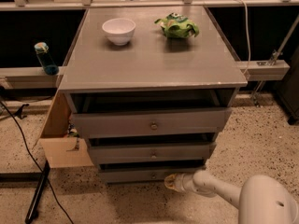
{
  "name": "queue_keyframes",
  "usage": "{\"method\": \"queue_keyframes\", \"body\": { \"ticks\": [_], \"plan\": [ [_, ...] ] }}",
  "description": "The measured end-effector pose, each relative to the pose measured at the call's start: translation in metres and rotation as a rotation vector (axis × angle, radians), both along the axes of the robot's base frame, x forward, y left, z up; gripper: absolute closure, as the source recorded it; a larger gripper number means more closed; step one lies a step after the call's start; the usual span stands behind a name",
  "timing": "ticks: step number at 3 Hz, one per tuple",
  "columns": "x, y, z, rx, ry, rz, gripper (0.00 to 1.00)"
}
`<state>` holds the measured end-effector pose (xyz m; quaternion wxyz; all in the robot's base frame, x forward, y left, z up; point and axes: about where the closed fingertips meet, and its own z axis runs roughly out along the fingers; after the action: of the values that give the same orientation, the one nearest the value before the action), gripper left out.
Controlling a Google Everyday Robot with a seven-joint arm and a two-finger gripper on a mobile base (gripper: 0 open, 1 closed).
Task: Close bottom drawer
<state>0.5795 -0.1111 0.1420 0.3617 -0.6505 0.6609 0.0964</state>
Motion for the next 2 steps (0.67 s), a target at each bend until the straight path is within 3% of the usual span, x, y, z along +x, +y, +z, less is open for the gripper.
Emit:
{"method": "queue_keyframes", "body": {
  "ticks": [2],
  "plan": [
    [-0.050,-0.021,0.018,0.089,0.179,0.029,1.00]
  ]
}}
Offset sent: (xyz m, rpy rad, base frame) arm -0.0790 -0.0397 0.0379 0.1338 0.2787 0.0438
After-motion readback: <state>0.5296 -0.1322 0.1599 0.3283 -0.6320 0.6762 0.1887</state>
